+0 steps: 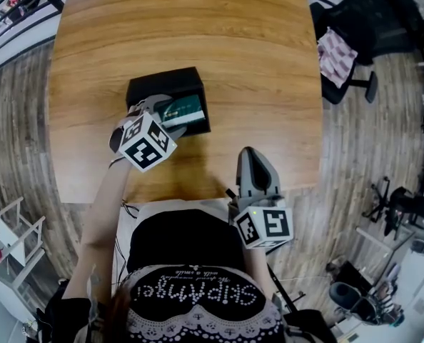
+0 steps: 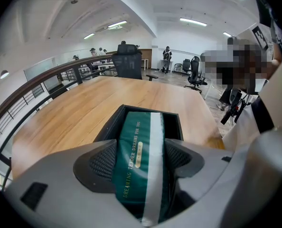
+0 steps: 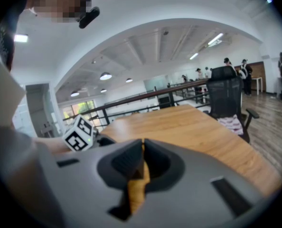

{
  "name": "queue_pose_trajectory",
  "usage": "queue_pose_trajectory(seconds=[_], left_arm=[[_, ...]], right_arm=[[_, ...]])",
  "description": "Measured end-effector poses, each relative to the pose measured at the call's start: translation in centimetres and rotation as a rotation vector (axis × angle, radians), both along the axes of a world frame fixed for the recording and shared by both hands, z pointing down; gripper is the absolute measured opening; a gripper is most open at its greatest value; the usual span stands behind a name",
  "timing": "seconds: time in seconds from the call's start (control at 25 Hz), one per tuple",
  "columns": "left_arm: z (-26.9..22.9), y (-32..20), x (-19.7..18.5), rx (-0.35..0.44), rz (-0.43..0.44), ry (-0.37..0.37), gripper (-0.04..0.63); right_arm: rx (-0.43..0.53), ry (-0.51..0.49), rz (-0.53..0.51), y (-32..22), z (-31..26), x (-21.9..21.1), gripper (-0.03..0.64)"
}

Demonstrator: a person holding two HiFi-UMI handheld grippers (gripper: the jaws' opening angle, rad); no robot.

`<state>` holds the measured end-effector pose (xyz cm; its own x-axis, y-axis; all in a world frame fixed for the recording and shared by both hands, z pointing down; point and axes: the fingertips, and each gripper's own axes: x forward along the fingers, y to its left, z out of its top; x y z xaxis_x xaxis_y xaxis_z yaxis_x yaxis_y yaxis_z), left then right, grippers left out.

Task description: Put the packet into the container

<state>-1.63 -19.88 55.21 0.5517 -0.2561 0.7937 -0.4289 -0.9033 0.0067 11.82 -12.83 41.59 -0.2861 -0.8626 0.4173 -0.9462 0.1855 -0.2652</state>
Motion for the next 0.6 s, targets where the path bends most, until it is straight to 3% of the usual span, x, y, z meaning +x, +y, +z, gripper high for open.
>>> queue_pose_trajectory(seconds=[0.6], left_arm=[[-0.51,-0.04,0.10,0.022,-0.020,0.019,0.341]], right_arm=[[0.009,-0.004,-0.022,-0.60,-0.20,-0.16,0.037]])
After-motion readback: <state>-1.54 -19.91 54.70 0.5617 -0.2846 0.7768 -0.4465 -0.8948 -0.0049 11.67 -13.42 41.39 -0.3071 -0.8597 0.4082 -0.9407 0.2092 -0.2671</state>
